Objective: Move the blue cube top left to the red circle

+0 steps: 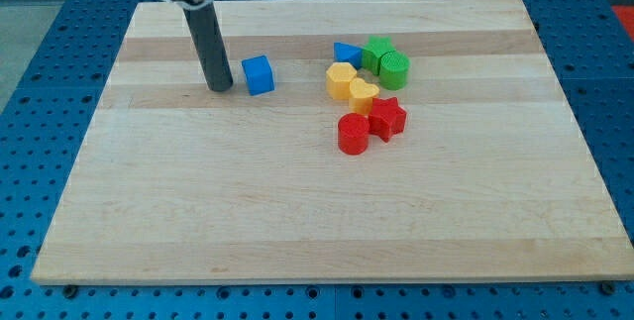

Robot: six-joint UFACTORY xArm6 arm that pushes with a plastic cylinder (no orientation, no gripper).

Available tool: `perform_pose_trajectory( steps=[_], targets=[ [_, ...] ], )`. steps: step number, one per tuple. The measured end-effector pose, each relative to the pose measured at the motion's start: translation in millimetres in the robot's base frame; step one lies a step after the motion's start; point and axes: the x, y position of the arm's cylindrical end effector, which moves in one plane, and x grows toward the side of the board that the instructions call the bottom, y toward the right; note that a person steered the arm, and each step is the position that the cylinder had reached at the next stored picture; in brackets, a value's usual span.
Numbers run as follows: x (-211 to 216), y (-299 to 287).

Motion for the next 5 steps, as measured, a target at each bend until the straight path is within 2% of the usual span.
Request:
perform_pose_trajectory(
  steps=[1,3,5],
  targets=[
    [-24.7,-0.3],
    [-25.1,51.1],
    [6.0,66.7]
  ],
)
